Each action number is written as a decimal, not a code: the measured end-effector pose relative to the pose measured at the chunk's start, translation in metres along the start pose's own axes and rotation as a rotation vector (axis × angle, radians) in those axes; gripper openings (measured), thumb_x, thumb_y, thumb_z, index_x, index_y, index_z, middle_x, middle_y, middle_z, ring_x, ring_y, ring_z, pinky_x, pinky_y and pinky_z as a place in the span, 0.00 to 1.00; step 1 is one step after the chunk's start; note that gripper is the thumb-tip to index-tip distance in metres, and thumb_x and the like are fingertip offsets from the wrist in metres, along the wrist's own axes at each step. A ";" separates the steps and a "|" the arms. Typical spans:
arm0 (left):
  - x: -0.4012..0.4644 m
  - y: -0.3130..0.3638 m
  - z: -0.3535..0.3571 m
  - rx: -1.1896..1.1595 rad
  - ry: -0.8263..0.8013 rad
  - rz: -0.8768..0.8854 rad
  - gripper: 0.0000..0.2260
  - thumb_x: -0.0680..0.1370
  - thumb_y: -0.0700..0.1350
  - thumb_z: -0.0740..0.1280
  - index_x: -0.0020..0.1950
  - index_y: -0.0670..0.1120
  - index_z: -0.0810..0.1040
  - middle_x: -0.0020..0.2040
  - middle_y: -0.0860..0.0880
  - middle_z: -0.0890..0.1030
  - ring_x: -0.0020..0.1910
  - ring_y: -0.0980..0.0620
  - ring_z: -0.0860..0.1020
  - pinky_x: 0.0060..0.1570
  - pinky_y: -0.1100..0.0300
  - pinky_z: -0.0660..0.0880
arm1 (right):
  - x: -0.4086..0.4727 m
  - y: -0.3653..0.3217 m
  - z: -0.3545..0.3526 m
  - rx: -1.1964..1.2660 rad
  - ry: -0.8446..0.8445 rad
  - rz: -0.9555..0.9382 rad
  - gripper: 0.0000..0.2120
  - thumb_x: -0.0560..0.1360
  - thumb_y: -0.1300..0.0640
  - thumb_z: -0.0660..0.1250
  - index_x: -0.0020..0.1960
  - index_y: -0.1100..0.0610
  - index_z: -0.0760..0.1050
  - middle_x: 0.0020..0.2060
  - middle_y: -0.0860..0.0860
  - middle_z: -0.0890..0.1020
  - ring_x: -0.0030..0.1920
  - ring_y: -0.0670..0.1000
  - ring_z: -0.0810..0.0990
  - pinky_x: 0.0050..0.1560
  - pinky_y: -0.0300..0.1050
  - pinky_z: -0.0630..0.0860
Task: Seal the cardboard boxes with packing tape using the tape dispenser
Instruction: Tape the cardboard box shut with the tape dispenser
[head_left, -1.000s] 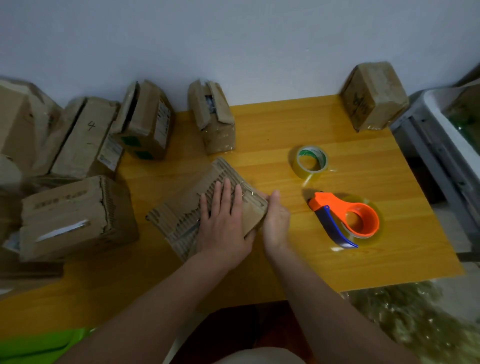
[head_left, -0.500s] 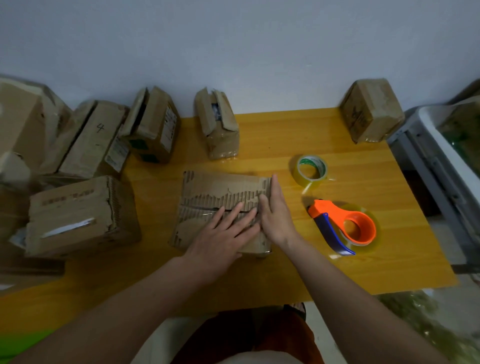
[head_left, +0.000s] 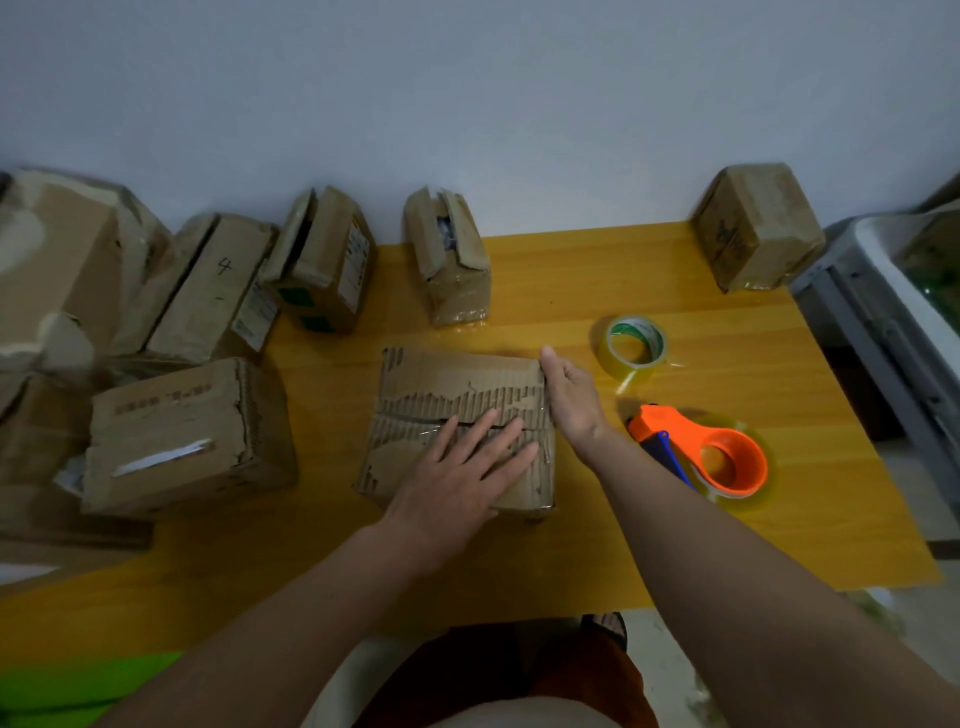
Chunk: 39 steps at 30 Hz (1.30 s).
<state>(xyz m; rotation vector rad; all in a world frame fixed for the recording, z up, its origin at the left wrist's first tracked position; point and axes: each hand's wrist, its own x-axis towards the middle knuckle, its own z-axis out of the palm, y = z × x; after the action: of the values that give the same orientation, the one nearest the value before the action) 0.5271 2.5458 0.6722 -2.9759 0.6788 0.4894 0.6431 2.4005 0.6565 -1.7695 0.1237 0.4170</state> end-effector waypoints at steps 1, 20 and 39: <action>-0.001 0.001 -0.001 0.001 -0.002 -0.006 0.36 0.82 0.54 0.57 0.74 0.55 0.30 0.76 0.51 0.31 0.75 0.47 0.31 0.74 0.43 0.35 | 0.000 -0.003 -0.003 -0.060 -0.042 0.019 0.22 0.82 0.44 0.53 0.48 0.60 0.76 0.46 0.55 0.79 0.47 0.51 0.77 0.48 0.45 0.71; 0.001 -0.022 -0.042 -0.521 -0.094 -0.732 0.32 0.81 0.61 0.54 0.79 0.56 0.43 0.79 0.42 0.39 0.76 0.36 0.50 0.74 0.40 0.53 | -0.069 0.005 -0.004 -0.224 0.153 0.089 0.45 0.74 0.56 0.71 0.78 0.57 0.43 0.71 0.59 0.59 0.72 0.58 0.61 0.71 0.50 0.59; -0.002 -0.031 -0.037 0.004 0.249 0.058 0.30 0.52 0.55 0.83 0.50 0.44 0.84 0.49 0.47 0.84 0.48 0.45 0.83 0.56 0.46 0.76 | -0.021 -0.009 -0.055 -0.112 -0.066 -0.048 0.16 0.79 0.64 0.62 0.66 0.64 0.74 0.58 0.56 0.79 0.60 0.52 0.76 0.59 0.42 0.73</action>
<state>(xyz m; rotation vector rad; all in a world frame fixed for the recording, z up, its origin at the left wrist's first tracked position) 0.5494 2.5706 0.7073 -3.0496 0.7853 0.1182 0.6378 2.3465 0.6827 -1.8630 0.0116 0.4545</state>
